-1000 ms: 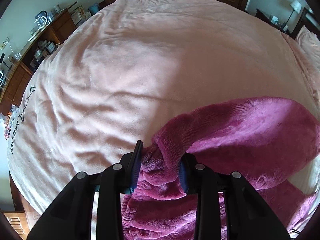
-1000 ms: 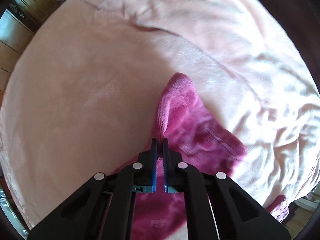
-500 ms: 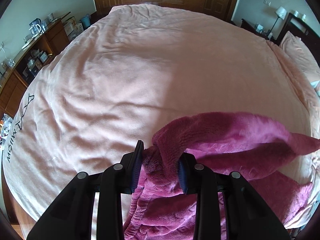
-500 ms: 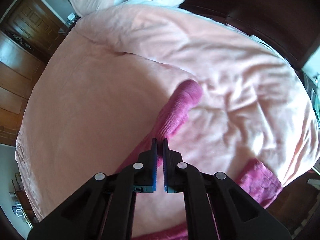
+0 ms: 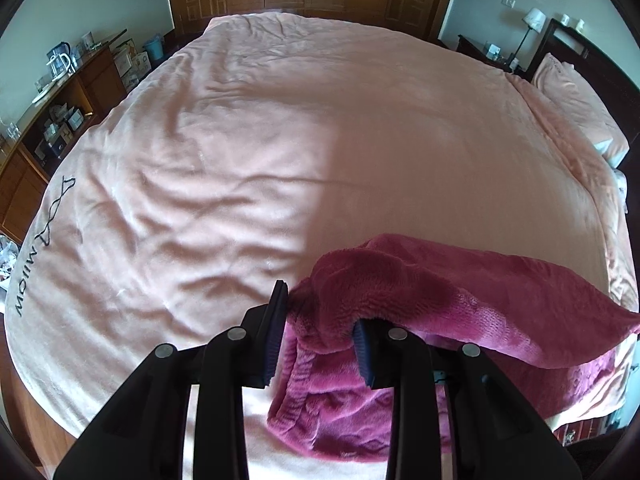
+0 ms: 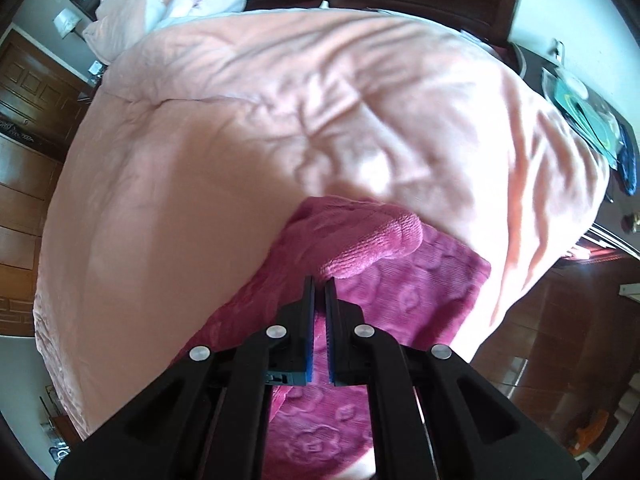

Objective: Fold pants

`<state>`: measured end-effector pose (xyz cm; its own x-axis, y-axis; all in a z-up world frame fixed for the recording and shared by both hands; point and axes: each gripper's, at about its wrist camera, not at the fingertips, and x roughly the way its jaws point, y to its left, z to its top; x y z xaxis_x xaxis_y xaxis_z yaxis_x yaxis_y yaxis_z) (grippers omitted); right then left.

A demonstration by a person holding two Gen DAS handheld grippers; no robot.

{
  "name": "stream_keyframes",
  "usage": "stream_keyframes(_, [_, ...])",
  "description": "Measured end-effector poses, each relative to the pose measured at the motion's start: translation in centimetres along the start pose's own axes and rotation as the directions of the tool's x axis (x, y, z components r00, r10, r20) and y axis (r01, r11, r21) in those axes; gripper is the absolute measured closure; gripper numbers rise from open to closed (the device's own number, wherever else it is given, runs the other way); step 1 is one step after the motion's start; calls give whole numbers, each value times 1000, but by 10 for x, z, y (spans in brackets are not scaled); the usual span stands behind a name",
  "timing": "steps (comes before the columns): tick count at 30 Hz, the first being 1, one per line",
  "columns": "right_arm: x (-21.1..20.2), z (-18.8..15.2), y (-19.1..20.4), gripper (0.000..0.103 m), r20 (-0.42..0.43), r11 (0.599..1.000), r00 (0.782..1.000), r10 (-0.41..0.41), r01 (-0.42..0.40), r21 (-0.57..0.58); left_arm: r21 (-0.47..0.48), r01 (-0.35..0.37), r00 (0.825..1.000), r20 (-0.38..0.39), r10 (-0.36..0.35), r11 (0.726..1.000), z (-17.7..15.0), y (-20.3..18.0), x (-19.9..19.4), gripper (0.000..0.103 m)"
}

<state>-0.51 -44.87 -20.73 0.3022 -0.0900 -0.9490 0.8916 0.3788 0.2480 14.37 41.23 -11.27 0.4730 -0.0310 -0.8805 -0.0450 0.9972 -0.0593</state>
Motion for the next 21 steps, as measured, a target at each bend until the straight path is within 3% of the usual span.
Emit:
stream_keyframes(7, [15, -22, -52, 99, -40, 999, 999, -30, 31, 9, -3, -47, 997, -58, 47, 999, -46, 2, -12, 72])
stream_keyframes(11, [32, -35, -74, 99, -65, 999, 996, -53, 53, -10, 56, -105, 989, -103, 110, 993, -73, -7, -6, 73])
stream_keyframes(15, [50, -49, -90, 99, -82, 996, 994, -76, 72, -53, 56, -146, 980, -131, 152, 988, -96, -4, 2, 73])
stream_keyframes(19, [68, -59, -98, 99, -83, 993, 995, -61, 53, -101, 47, -215, 958, -185, 220, 975, -119, 4, 18, 73])
stream_keyframes(21, [75, -60, -104, 99, -96, 996, 995, -6, -3, -92, 39, -266, 939, -217, 268, 963, -132, 11, 27, 74])
